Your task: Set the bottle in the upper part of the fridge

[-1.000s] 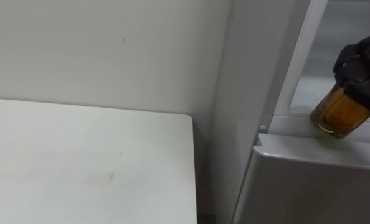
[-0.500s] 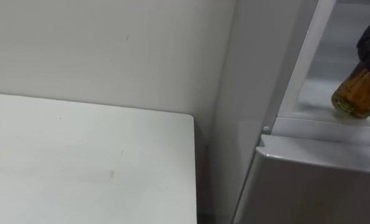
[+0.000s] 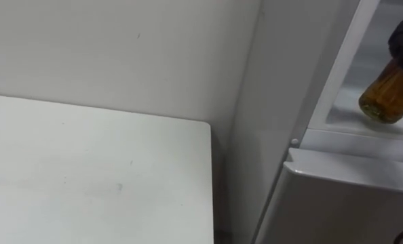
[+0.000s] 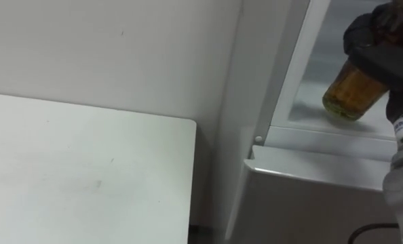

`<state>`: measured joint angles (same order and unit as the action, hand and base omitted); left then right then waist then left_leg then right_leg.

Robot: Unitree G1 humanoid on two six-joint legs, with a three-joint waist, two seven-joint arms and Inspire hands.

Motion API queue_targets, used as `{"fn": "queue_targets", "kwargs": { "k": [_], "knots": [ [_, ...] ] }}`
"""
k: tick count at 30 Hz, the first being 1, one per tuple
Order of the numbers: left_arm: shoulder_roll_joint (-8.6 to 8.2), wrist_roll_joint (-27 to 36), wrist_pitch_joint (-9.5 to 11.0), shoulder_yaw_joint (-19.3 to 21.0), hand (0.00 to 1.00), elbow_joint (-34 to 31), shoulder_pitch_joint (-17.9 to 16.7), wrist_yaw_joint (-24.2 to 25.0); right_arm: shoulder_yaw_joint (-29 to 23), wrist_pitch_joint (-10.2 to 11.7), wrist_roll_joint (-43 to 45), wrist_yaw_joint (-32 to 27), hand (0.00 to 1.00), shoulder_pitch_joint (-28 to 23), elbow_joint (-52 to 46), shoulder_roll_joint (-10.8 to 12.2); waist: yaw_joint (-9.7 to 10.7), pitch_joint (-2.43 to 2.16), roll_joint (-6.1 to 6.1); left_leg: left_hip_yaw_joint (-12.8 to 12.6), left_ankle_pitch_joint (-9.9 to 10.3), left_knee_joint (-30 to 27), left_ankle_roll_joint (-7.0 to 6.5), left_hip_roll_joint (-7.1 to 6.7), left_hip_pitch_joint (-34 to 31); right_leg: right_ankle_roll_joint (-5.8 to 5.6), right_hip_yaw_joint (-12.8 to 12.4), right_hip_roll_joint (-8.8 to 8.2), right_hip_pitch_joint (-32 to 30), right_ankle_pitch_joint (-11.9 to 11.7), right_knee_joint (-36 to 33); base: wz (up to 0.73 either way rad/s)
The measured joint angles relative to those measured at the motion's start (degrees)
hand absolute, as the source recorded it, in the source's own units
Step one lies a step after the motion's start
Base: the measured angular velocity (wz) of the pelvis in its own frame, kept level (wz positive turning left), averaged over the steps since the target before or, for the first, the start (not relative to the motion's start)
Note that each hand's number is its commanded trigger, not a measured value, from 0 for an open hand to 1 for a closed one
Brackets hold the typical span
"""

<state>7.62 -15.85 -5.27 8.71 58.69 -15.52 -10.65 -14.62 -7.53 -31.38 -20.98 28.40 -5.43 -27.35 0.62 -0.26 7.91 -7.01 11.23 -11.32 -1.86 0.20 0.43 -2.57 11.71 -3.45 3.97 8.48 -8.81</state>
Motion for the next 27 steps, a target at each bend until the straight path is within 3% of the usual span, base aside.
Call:
{"fn": "queue_targets", "kwargs": {
  "k": [8, 12, 16, 20, 22, 27],
  "knots": [
    [0.17, -0.1, -1.2, 0.1, 0.0, -2.4, -0.2, 1.1, 0.0, -0.1, -1.0, 1.2, 1.0, 4.9, 8.7, -0.4, 0.0, 0.18, 0.33, 0.1, 0.0, -0.3, 0.02, -0.06, -1.0, 0.0, 0.0, 0.03, -1.0, 0.0, -0.1, 0.0],
    [0.19, -0.1, -1.9, 0.0, 0.0, -3.5, 0.1, 1.3, 1.2, 0.0, -1.7, 3.3, 1.0, 5.6, 11.0, -2.5, -1.0, 0.15, 0.43, 0.1, 0.0, -0.4, 0.02, -0.07, -0.9, 0.0, 0.1, 0.06, -0.8, 0.0, -0.1, 0.0],
    [0.45, 0.0, -2.3, 0.0, 0.0, -3.4, -0.1, 1.2, 4.4, -0.1, -1.5, 5.2, 1.0, 9.3, 15.3, -3.0, -1.1, 0.2, 0.73, 0.3, 0.0, -0.5, 0.02, -0.05, -0.8, 0.0, 0.5, 0.05, -0.7, 0.0, -0.1, 0.01],
    [0.53, -0.1, -3.0, 0.0, 0.0, -3.5, -0.2, 1.2, 5.4, -0.1, -1.5, 6.6, 1.0, 9.8, 16.1, -3.7, -1.1, 0.2, 0.77, 1.3, 0.0, -0.6, 0.02, -0.01, -0.9, 0.0, 1.4, -0.04, -0.4, 0.0, 0.0, 0.13],
    [0.78, 0.0, -3.3, 0.0, 0.0, -3.5, -0.6, 1.2, 5.5, -0.1, -1.4, 7.0, 1.0, 9.8, 17.7, -5.1, -1.0, 0.2, 0.79, 2.2, 0.0, -0.6, 0.02, -0.04, -0.9, 0.0, 2.7, -0.12, 0.0, 0.0, 0.0, 0.17],
    [1.37, 0.0, -3.4, 0.0, 0.0, -3.5, -0.6, 1.2, 6.6, -0.1, 2.2, 7.4, 1.0, 11.1, 20.4, -6.4, -1.3, 0.12, 0.97, 2.4, 0.0, -0.9, 0.02, -0.12, -1.2, 0.0, 2.8, -0.07, 0.0, 0.0, -0.1, 0.02]
  ]
}}
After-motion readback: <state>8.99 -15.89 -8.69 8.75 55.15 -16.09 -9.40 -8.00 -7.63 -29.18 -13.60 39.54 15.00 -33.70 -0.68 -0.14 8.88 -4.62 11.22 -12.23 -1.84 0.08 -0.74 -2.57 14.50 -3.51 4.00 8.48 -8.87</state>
